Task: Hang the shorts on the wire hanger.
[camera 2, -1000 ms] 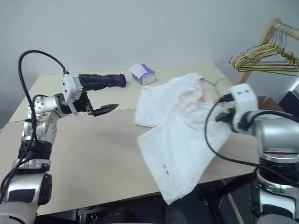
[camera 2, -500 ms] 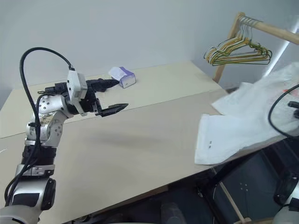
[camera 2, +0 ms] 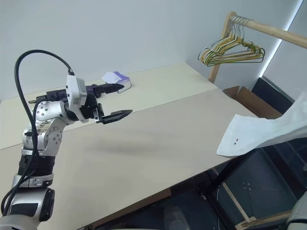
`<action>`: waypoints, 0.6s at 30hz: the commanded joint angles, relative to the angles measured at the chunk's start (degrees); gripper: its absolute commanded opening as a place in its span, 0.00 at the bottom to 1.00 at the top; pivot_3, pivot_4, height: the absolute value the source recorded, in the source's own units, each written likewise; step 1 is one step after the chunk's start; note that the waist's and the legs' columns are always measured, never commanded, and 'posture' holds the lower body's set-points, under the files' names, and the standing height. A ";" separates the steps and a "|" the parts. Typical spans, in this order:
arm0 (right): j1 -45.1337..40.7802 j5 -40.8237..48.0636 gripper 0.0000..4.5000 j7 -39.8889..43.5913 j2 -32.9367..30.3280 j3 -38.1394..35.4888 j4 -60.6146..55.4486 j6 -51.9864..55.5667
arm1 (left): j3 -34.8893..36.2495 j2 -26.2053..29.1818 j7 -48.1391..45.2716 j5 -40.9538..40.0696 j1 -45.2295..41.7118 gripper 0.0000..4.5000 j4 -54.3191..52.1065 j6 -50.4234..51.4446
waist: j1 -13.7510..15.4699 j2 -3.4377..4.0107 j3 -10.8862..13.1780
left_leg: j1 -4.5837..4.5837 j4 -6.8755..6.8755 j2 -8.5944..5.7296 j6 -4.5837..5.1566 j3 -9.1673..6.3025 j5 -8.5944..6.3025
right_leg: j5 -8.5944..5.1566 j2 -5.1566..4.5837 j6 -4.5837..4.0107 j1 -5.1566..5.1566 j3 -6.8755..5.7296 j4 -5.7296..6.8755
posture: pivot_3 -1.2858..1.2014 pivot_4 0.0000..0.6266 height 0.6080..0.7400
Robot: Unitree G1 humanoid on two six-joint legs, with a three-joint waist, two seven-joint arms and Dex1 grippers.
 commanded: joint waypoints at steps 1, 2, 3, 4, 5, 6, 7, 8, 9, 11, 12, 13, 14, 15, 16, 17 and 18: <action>-2.63 1.03 0.00 -0.70 -1.52 0.96 3.65 -5.59 | 3.07 0.27 -0.84 -4.64 0.75 1.00 -3.30 0.12 | 0.12 0.05 0.06 | 0.00 0.00 0.00 0.00 0.00 0.00 | 0.00 0.00 0.00 0.00 0.00 0.00 | 0.43 0.00 1.00; -3.01 1.38 0.00 -0.70 -1.73 1.02 4.97 -6.17 | 3.20 0.31 -0.92 -5.16 1.11 1.00 -3.81 0.10 | 0.22 0.10 0.09 | -0.01 0.00 -0.01 0.00 0.00 0.00 | 0.00 0.00 0.00 -0.01 0.00 -0.01 | 0.43 0.00 1.00; -3.28 1.50 0.00 -1.21 -1.90 1.10 6.10 -6.96 | 3.21 0.36 -0.82 -5.39 1.38 1.00 -4.11 0.04 | 0.30 0.13 0.11 | -0.01 0.00 -0.01 0.00 0.00 0.00 | 0.00 -0.01 0.01 0.00 0.01 -0.01 | 0.43 0.00 1.00; -3.42 1.42 0.00 -1.38 -2.02 1.48 6.98 -7.72 | 3.11 0.37 -0.64 -5.35 1.59 1.00 -4.29 -0.10 | 0.36 0.15 0.13 | -0.02 0.00 -0.02 0.00 0.00 0.00 | 0.01 -0.02 0.01 -0.01 0.01 -0.01 | 0.43 0.00 1.00; -3.72 1.66 0.00 -1.20 -2.17 1.56 7.89 -8.07 | 2.89 0.39 -0.48 -5.01 1.77 1.00 -4.24 -0.46 | 0.40 0.15 0.13 | -0.02 0.00 -0.04 0.00 0.00 0.00 | 0.01 -0.02 0.03 -0.01 0.01 -0.01 | 0.43 0.00 1.00; -3.93 1.77 0.00 -1.05 -2.23 1.75 8.66 -8.62 | 2.63 0.42 -0.41 -4.62 1.93 1.00 -4.10 -0.80 | 0.51 0.14 0.14 | -0.02 0.00 -0.03 0.00 0.00 0.00 | 0.00 -0.02 0.04 0.00 0.00 -0.02 | 0.43 0.00 1.00; -4.07 1.79 0.00 -0.91 -2.28 2.04 9.33 -9.22 | 2.41 0.44 -0.41 -4.26 2.06 1.00 -4.01 -1.12 | 0.55 0.15 0.13 | -0.03 0.00 -0.03 0.00 -0.01 0.00 | -0.08 -0.02 0.19 0.00 0.00 -0.04 | 0.43 0.00 1.00; -4.29 1.58 0.00 -0.94 -2.36 2.58 9.89 -9.67 | 2.27 0.43 -0.42 -4.08 2.12 1.00 -3.96 -1.29 | 0.59 0.15 0.13 | -0.03 0.00 -0.04 0.00 -0.01 0.00 | -0.13 -0.02 0.28 0.01 0.00 -0.05 | 0.43 0.00 1.00; -4.41 1.49 0.00 -0.72 -2.48 3.02 10.29 -10.26 | 2.19 0.40 -0.46 -4.04 2.14 1.00 -3.95 -1.37 | 0.57 0.15 0.14 | -0.03 0.00 -0.04 0.00 -0.01 0.00 | -0.15 -0.02 0.31 0.01 0.00 -0.06 | 0.43 0.00 1.00; -4.83 1.49 0.00 -0.72 -2.73 3.61 10.94 -10.99 | 2.09 0.31 -0.58 -4.06 2.10 1.00 -3.92 -1.56 | 0.57 0.15 0.14 | -0.04 0.00 -0.04 0.00 0.00 0.00 | -0.15 -0.03 0.32 0.01 0.01 -0.07 | 0.43 0.00 1.00; -5.01 1.38 0.00 -0.88 -2.81 3.95 11.09 -11.24 | 2.08 0.27 -0.60 -4.07 2.06 1.00 -3.86 -1.65 | 0.58 0.15 0.14 | -0.03 0.00 -0.04 0.00 0.00 0.00 | -0.15 -0.02 0.32 0.01 0.00 -0.07 | 0.43 0.00 1.00; -5.25 1.52 0.00 -0.89 -2.92 4.00 11.28 -11.33 | 2.04 0.23 -0.58 -4.00 1.99 1.00 -3.74 -1.75 | 0.57 0.16 0.14 | -0.03 0.00 -0.03 0.00 0.00 0.00 | -0.15 -0.02 0.33 0.01 0.00 -0.07 | 0.43 0.00 1.00; -5.41 1.65 0.00 -0.97 -3.01 4.09 11.46 -11.52 | 2.02 0.21 -0.57 -3.95 1.95 1.00 -3.66 -1.83 | 0.55 0.17 0.15 | -0.03 0.00 -0.03 0.00 0.00 0.00 | -0.15 -0.02 0.33 0.01 0.01 -0.06 | 0.43 0.00 1.00; -5.43 1.54 0.00 -0.85 -3.11 4.49 11.49 -11.87 | 2.04 0.21 -0.61 -3.95 1.92 1.00 -3.58 -1.91 | 0.54 0.17 0.15 | -0.02 0.00 -0.03 0.00 0.00 0.00 | -0.15 -0.03 0.33 0.01 0.01 -0.06 | 0.43 0.00 1.00; -5.47 1.60 0.00 -0.86 -3.21 4.59 11.63 -12.30 | 1.99 0.17 -0.65 -3.92 1.81 1.00 -3.41 -2.02 | 0.53 0.17 0.15 | -0.02 0.00 -0.03 0.00 0.00 0.00 | -0.15 -0.02 0.33 0.01 0.01 -0.06 | 0.43 0.00 1.00; -5.56 1.74 0.00 -1.01 -3.47 4.51 11.89 -12.72 | 1.93 0.15 -0.67 -3.82 1.68 1.00 -3.21 -2.15 | 0.53 0.17 0.15 | -0.02 0.00 -0.03 0.00 0.00 0.00 | -0.15 -0.03 0.33 0.01 0.01 -0.06 | 0.43 0.00 1.00; -5.62 1.74 0.00 -1.09 -3.76 4.61 12.11 -13.12 | 1.86 0.18 -0.66 -3.71 1.61 1.00 -3.06 -2.24 | 0.54 0.18 0.16 | -0.02 0.00 -0.03 0.00 0.00 0.00 | -0.15 -0.03 0.33 0.01 0.01 -0.07 | 0.43 0.00 1.00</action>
